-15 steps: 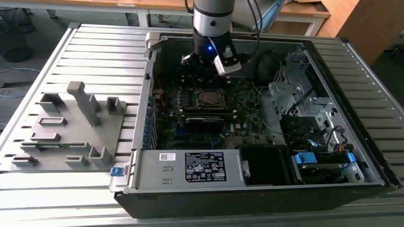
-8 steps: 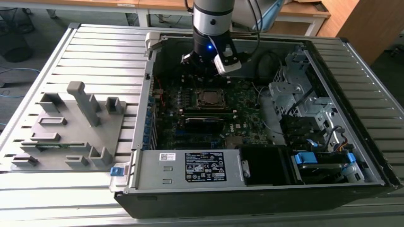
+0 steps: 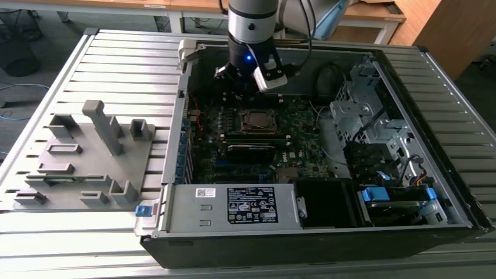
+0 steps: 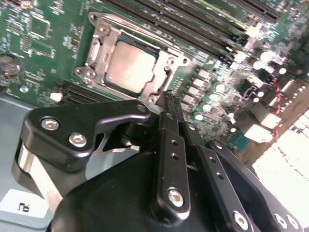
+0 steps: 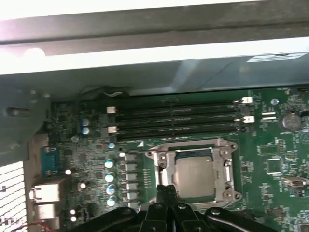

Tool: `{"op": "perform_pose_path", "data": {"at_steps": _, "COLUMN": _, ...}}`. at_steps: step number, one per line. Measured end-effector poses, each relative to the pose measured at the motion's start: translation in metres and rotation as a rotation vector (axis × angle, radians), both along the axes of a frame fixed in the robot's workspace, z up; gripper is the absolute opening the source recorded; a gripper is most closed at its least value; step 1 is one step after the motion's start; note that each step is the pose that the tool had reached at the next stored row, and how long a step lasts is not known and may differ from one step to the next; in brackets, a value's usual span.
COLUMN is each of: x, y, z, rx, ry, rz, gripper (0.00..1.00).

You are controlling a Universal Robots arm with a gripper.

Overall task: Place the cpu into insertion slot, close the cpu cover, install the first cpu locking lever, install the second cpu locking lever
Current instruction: 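Install the first cpu locking lever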

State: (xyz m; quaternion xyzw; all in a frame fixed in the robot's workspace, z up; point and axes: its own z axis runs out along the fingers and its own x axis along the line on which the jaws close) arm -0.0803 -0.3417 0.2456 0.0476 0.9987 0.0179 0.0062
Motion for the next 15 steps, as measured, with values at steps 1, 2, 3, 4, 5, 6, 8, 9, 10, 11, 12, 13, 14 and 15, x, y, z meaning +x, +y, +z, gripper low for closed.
{"op": "perform_pose_path", "data": {"at_steps": 1, "x": -0.0024, "y": 0.0, "z": -0.0001, "rx": 0.0, "ry": -0.0005, "rz": 0.0, "gripper": 0.11}}
{"op": "perform_pose_path", "data": {"at_steps": 2, "x": -0.0048, "y": 0.0, "z": -0.0001, "rx": 0.0001, "ry": -0.001, "rz": 0.0, "gripper": 0.11}}
{"op": "perform_pose_path", "data": {"at_steps": 3, "x": -0.0071, "y": 0.0, "z": -0.0001, "rx": 0.0, "ry": -0.0015, "rz": 0.0, "gripper": 0.11}}
{"op": "perform_pose_path", "data": {"at_steps": 4, "x": -0.0085, "y": 0.0, "z": -0.0002, "rx": 0.0001, "ry": -0.0018, "rz": 0.0, "gripper": 0.11}}
{"op": "perform_pose_path", "data": {"at_steps": 5, "x": -0.009, "y": 0.0001, "z": -0.0002, "rx": 0.0001, "ry": -0.002, "rz": 0.0, "gripper": 0.11}}
{"op": "perform_pose_path", "data": {"at_steps": 6, "x": -0.009, "y": 0.0001, "z": -0.0002, "rx": 0.0001, "ry": -0.002, "rz": 0.0, "gripper": 0.11}}
{"op": "perform_pose_path", "data": {"at_steps": 8, "x": -0.0091, "y": 0.0, "z": 0.0012, "rx": 0.0, "ry": -0.0021, "rz": 0.0, "gripper": 0.11}}
{"op": "perform_pose_path", "data": {"at_steps": 9, "x": -0.0091, "y": 0.0, "z": 0.0024, "rx": 0.0, "ry": -0.0021, "rz": 0.0, "gripper": 0.11}}
{"op": "perform_pose_path", "data": {"at_steps": 10, "x": -0.0091, "y": 0.0, "z": 0.0035, "rx": 0.0, "ry": -0.0022, "rz": 0.0, "gripper": 0.11}}
{"op": "perform_pose_path", "data": {"at_steps": 11, "x": -0.0091, "y": 0.0, "z": 0.0046, "rx": 0.0, "ry": -0.0022, "rz": 0.0, "gripper": 0.11}}
{"op": "perform_pose_path", "data": {"at_steps": 12, "x": -0.0091, "y": 0.0, "z": 0.0056, "rx": 0.0, "ry": -0.0022, "rz": 0.0, "gripper": 0.11}}
{"op": "perform_pose_path", "data": {"at_steps": 13, "x": -0.0091, "y": 0.0, "z": 0.0063, "rx": 0.0, "ry": -0.0022, "rz": 0.0, "gripper": 0.11}}
{"op": "perform_pose_path", "data": {"at_steps": 14, "x": -0.0091, "y": 0.0, "z": 0.0064, "rx": 0.0002, "ry": -0.0023, "rz": 0.0, "gripper": 0.11}}
{"op": "perform_pose_path", "data": {"at_steps": 15, "x": -0.0091, "y": 0.0, "z": 0.0064, "rx": 0.0003, "ry": -0.0024, "rz": 0.0, "gripper": 0.11}}
